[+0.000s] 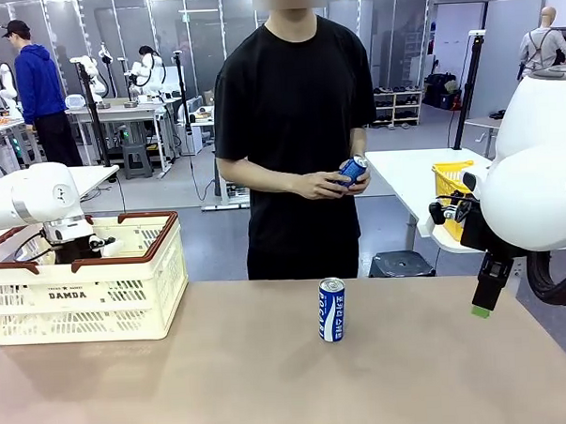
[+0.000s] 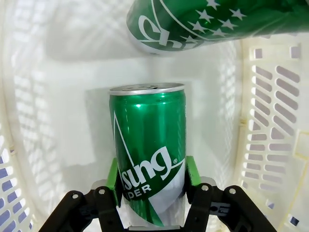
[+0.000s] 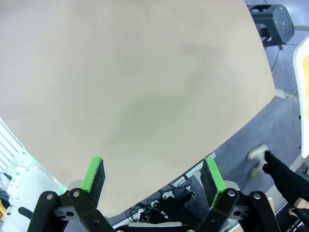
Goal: Place the drinks into the Shopping basket.
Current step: Pick up one drink and place it into the Shopping basket.
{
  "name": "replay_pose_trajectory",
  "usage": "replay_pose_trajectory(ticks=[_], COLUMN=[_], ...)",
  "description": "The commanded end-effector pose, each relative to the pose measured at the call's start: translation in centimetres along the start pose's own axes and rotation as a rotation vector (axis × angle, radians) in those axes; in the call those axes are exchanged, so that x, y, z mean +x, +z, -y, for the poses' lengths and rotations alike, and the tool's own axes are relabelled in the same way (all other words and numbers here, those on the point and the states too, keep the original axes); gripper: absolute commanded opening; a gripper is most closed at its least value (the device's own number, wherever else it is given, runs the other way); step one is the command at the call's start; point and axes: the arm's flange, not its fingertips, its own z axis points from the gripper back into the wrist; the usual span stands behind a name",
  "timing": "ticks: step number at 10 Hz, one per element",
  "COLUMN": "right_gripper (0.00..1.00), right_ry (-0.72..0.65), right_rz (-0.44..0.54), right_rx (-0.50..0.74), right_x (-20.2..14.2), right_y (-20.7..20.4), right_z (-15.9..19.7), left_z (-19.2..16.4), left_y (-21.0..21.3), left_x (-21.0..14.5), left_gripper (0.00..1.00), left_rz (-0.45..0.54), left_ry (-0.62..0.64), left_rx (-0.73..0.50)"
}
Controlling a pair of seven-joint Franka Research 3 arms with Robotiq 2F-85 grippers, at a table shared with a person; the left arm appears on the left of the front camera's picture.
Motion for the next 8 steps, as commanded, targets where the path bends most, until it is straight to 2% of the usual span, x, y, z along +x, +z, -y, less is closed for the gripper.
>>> replay_pose_trajectory(ticks=[1,2,3,6,8], right_gripper=[1.00,1.00,1.00,1.00,1.00], right_ry=[-0.002,-0.002,-0.002,-0.002,-0.002], right_rz=[0.001,0.001,0.001,0.001,0.001], right_rx=[0.003,0.003,0.003,0.003,0.003], right_x=[-0.1,-0.1,-0.1,-0.1,-0.1], right_y=[-0.1,-0.1,-0.1,-0.1,-0.1], right_z=[0.0,0.0,0.0,0.0,0.0], left_z=[-0.5,-0.3,0.0,1.1,0.1], left_y=[0.7,0.9,1.1,2.6,1.1], left_x=[0.0,0.2,0.1,0.0,0.0], left_gripper=[0.81,0.97,1.00,1.00,1.00], left_rz=[0.041,0.032,0.024,0.031,0.009], left_ry=[0.008,0.013,0.035,0.070,0.025], left_rx=[-0.003,0.008,0.016,0.058,0.022])
